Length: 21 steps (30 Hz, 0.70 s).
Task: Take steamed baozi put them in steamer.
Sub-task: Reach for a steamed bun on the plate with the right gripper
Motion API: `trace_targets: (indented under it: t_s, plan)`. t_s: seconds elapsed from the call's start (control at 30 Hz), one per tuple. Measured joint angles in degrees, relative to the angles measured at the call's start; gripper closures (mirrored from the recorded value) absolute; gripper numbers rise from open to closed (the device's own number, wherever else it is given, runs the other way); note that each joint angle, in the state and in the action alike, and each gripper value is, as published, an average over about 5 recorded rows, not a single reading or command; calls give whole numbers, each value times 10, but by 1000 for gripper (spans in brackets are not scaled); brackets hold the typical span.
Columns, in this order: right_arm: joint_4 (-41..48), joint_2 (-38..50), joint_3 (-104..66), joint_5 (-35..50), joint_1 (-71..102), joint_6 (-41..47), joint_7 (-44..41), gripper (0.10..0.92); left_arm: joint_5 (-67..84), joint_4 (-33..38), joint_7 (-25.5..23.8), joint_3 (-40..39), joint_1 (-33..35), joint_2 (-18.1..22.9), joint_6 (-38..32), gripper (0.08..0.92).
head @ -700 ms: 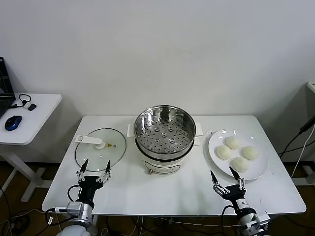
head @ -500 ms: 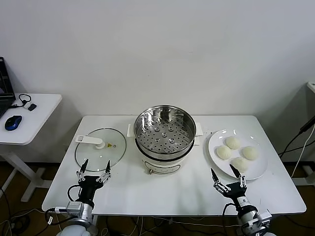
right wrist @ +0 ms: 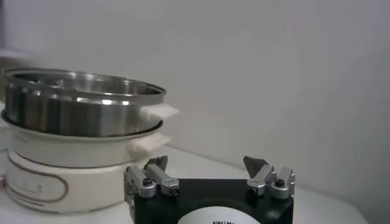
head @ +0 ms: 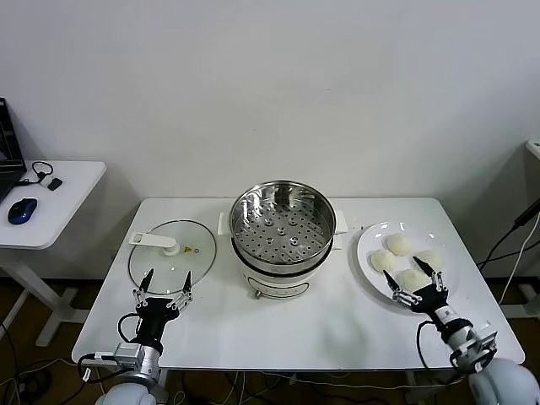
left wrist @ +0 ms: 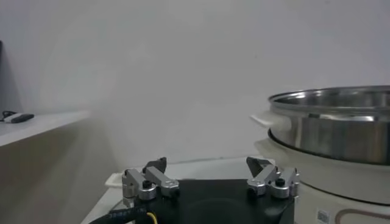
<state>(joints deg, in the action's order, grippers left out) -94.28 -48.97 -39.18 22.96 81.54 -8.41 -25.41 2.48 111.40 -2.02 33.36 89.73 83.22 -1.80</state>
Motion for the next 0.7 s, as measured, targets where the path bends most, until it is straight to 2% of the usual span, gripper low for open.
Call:
trace_targets:
  t_s: [0.4,0.7]
  plan:
    - [160,127,116,-68,-215,7,-210,203,4,-1,0,-7,-2,-1,-2,177]
    - [285,161,311,-128,-450,7,-331,203,9,3,-1,-7,0,2,-2,177]
